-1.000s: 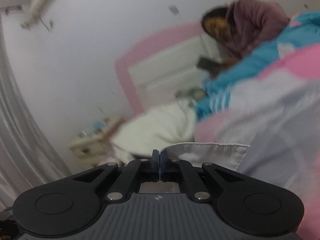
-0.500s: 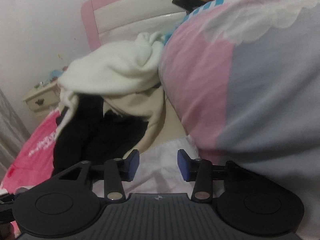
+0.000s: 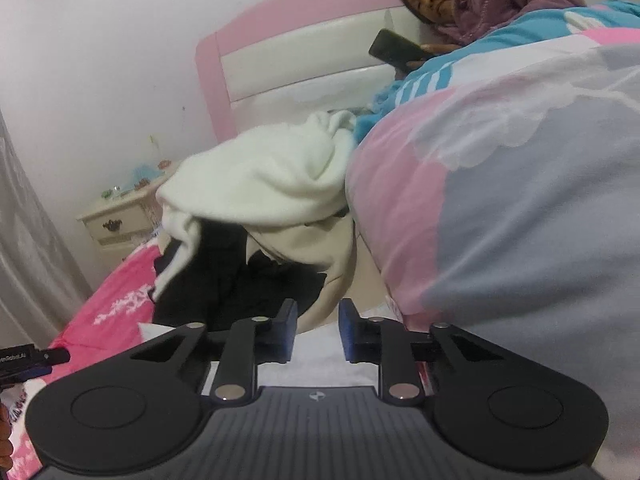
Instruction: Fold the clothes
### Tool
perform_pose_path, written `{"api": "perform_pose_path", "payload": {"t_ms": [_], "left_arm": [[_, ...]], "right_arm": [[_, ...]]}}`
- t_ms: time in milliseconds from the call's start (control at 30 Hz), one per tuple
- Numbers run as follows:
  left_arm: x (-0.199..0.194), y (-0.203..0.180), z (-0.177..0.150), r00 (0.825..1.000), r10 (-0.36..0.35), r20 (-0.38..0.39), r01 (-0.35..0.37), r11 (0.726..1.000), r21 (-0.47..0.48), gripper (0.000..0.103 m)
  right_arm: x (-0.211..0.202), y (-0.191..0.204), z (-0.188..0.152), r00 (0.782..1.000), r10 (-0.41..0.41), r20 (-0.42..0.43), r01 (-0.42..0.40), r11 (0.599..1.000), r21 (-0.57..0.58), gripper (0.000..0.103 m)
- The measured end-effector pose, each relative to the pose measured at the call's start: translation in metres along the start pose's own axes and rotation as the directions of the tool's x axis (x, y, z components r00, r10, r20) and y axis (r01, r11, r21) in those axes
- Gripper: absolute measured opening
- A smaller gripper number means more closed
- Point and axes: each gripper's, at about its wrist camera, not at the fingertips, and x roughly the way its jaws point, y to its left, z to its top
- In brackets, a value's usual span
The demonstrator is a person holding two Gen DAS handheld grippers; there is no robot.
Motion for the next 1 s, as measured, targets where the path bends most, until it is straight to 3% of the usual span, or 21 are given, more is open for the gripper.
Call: {"api": "perform_pose_path", "payload": {"t_ms": [233,333,500,600,700,833,933,1000], "left_arm": [[-0.096,0.039,0.015,0.983,-0.154,-0.099,0.149,0.987,-0.057,0.059],[-0.162,0.065,0.025,0.976,-0.2,-0.08,0.198,0.98,-0.036,0.059],[-0.273,0.108,0.031,0.98,-0.198,-0.023,0.199,0.979,0.04,0.067],[-0.305,0.128,0.012,0.98,-0.178,-0.092,0.188,0.975,0.12,0.072],[-0.308,0.138,-0.031,0.965,-0.172,-0.198,0.212,0.955,0.207,0.072],[-0.273,0.138,-0.118,0.91,-0.172,-0.377,0.298,0.904,0.306,0.072],[-0.24,0.132,-0.185,0.875,-0.059,-0.48,0.283,0.867,0.41,0.071],[-0.227,0.129,-0.217,0.867,0.026,-0.497,0.252,0.838,0.484,0.071]], "right_arm": [[-0.073,0.01,0.016,0.994,0.084,0.066,-0.077,0.991,-0.108,0.022],[-0.125,0.019,0.027,0.983,0.149,0.104,-0.132,0.979,-0.156,0.022],[-0.22,0.038,0.045,0.943,0.292,0.158,-0.266,0.949,-0.169,0.022],[-0.262,0.058,0.048,0.912,0.378,0.156,-0.346,0.917,-0.2,0.022],[-0.282,0.08,0.032,0.883,0.462,0.084,-0.437,0.874,-0.213,0.022],[-0.271,0.115,-0.037,0.836,0.528,-0.15,-0.548,0.814,-0.192,0.023],[-0.256,0.138,-0.111,0.791,0.507,-0.342,-0.592,0.774,-0.223,0.024],[-0.254,0.153,-0.165,0.759,0.477,-0.443,-0.626,0.722,-0.296,0.027]]}}
